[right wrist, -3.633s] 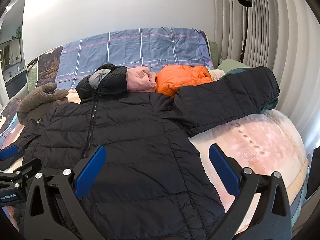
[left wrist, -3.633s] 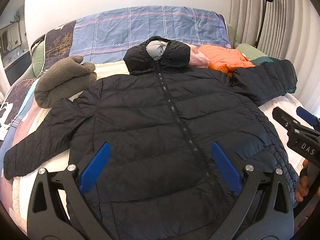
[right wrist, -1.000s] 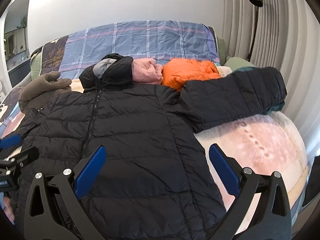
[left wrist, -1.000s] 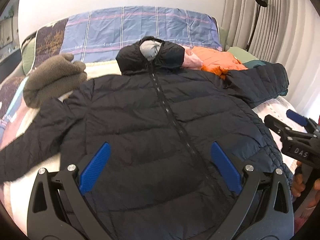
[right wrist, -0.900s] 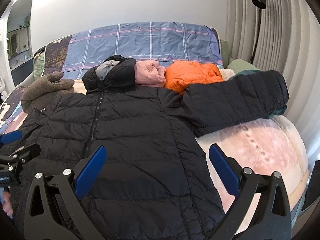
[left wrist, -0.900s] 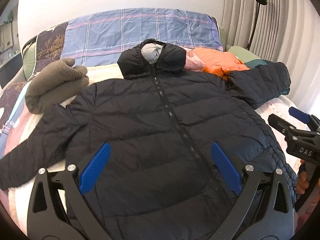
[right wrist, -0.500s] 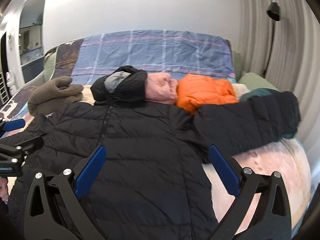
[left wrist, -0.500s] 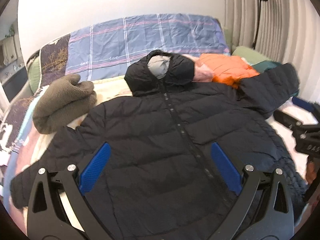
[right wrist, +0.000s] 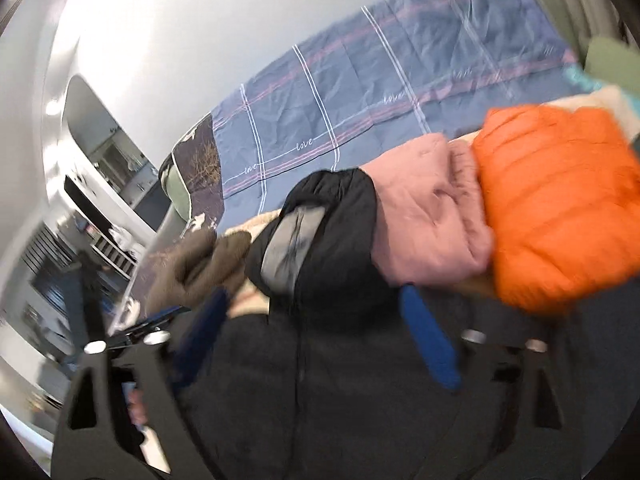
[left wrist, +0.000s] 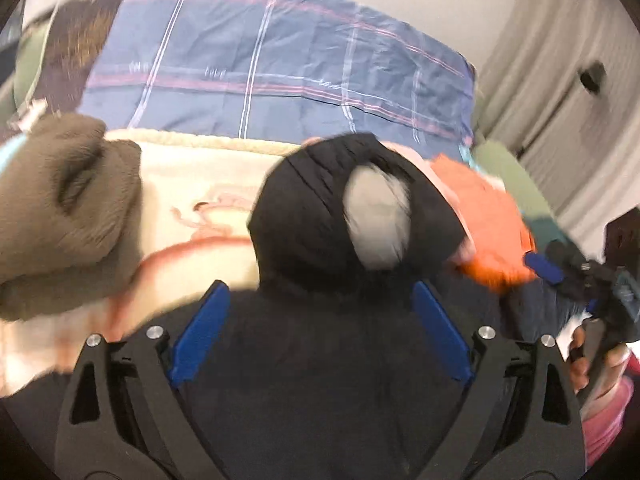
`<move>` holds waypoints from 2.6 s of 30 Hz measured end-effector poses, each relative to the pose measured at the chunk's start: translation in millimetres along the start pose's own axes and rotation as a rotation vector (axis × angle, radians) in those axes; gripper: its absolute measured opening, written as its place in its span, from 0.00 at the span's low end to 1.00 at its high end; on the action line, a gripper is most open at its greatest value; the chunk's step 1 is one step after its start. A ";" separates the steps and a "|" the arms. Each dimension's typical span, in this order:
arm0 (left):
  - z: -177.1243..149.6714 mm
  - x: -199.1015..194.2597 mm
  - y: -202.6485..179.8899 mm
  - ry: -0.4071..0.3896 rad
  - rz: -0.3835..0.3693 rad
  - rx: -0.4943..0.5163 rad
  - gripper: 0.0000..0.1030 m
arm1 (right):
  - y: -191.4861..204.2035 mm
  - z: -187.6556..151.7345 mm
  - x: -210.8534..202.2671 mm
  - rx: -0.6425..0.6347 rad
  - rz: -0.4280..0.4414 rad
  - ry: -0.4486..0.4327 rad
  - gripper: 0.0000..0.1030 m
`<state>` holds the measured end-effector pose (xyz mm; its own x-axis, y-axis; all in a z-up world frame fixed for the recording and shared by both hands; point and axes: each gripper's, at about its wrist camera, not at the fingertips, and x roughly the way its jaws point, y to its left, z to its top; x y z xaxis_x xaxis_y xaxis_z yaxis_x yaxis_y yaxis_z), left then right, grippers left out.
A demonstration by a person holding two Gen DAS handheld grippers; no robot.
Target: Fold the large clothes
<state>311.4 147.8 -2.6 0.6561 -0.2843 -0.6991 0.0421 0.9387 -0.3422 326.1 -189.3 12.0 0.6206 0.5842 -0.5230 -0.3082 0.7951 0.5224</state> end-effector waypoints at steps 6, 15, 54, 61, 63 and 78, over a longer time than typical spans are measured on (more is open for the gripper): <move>42.5 82.8 47.5 0.094 -0.085 -0.192 0.89 | -38.1 43.4 85.8 0.112 -0.007 0.103 0.67; 54.0 111.9 35.1 0.077 -0.269 -0.263 0.25 | -11.6 41.8 99.8 0.003 0.177 0.079 0.14; -202.2 17.4 -62.7 0.170 -0.040 0.307 0.62 | 51.3 -222.5 19.9 -0.303 -0.178 0.269 0.33; -198.3 -53.8 -47.4 0.052 -0.093 0.233 0.83 | 83.5 -201.7 -25.4 -0.416 -0.271 0.115 0.40; -203.8 -80.2 -27.7 0.003 -0.063 0.187 0.84 | 87.6 -195.5 -23.8 -0.418 -0.280 0.101 0.44; -322.1 -244.7 258.1 -0.215 0.236 -0.679 0.84 | 89.5 -231.2 75.4 -0.412 -0.387 0.158 0.86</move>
<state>-81.0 396.8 -122.1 0.7257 0.0197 -0.6877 -0.5465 0.6237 -0.5589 178.6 -36.4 -136.4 0.6388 0.2308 -0.7339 -0.3553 0.9346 -0.0153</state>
